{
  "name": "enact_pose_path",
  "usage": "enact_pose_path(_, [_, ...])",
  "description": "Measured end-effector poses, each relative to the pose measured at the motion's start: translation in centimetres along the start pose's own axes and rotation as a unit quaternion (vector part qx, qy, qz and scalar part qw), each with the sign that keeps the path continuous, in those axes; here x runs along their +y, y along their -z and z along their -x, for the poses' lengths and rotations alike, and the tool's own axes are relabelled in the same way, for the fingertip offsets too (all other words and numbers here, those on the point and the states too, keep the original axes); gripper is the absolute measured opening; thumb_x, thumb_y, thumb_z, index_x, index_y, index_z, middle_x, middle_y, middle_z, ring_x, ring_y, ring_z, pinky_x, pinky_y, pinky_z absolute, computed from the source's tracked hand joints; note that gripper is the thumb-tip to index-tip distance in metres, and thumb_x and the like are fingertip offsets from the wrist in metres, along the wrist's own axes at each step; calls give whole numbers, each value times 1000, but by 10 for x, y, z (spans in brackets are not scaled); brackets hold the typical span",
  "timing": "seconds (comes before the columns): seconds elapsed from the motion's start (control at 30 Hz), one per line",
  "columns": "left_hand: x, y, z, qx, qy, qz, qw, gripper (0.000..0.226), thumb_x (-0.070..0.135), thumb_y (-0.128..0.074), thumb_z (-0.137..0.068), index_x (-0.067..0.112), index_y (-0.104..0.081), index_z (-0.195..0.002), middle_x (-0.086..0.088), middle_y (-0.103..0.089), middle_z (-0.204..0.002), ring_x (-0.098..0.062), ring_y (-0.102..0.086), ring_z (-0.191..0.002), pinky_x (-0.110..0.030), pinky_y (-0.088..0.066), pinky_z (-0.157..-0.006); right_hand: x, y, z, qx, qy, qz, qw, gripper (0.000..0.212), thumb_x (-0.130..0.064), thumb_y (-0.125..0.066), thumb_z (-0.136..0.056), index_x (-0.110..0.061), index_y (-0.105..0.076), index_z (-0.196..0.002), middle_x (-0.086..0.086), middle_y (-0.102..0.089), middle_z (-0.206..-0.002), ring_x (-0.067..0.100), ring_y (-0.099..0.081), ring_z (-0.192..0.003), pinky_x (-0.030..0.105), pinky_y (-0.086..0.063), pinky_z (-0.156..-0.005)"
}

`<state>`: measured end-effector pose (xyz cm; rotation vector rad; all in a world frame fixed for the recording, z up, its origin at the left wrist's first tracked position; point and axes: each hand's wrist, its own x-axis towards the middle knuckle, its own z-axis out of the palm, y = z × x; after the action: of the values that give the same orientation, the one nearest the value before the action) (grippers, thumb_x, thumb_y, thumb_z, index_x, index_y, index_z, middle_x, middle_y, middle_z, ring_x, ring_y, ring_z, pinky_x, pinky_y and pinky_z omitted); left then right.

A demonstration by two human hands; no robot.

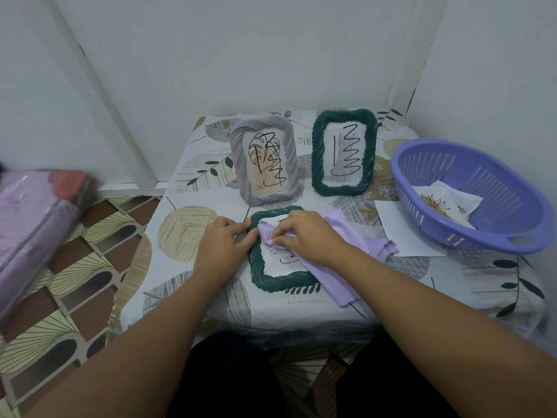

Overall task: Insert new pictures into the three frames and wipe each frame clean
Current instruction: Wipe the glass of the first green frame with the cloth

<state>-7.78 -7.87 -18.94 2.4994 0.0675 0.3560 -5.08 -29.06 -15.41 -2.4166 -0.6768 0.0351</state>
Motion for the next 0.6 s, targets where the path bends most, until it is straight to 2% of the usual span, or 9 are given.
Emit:
enact_pose_path(0.13, [-2, -1, -1, 4, -1, 1, 1000, 39, 47, -66, -93, 29, -72, -128, 1, -57, -100, -17, -53, -100, -34, -44, -81, 4, -3, 5, -27, 8, -23, 999, 14, -46, -76, -87, -34, -81, -92, -9, -61, -90, 8, -55, -88, 35, -47, -82])
enact_pose_path(0.23, [-2, -1, -1, 2, -1, 3, 1000, 39, 47, -66, -93, 29, -72, -128, 2, -56, -100, -17, -52, -100, -34, -44, -82, 5, 4, 8, -46, 16, -36, 998, 15, -46, -77, -87, -33, -81, -92, -9, -64, -91, 6, -56, -89, 32, -46, -79])
enact_pose_path(0.37, [-2, -1, -1, -2, 0, -7, 1000, 40, 48, -65, -94, 29, -71, -129, 1, -57, -102, -18, -52, -102, -34, -44, -83, 1, 0, 1, -6, 4, -20, 1000, 11, -44, -76, -88, -34, -81, -91, -15, -56, -83, 1, -51, -81, 30, -39, -71])
enact_pose_path(0.5, [-4, -2, -2, -3, 3, 3, 1000, 42, 50, -66, -93, 30, -71, -129, 3, -56, -101, -16, -52, -101, -34, -44, -83, 5, 5, 7, -63, 19, -34, 997, 12, -45, -78, -86, -34, -81, -90, -10, -64, -89, 4, -56, -88, 28, -44, -76])
enact_pose_path(0.6, [-5, -3, -3, -1, 1, -2, 1000, 42, 50, -66, -93, 29, -71, -128, 2, -57, -101, -17, -52, -101, -34, -45, -83, 7, 3, 6, -44, 21, -24, 999, 13, -47, -76, -87, -36, -81, -91, -13, -63, -87, 2, -55, -87, 30, -44, -75])
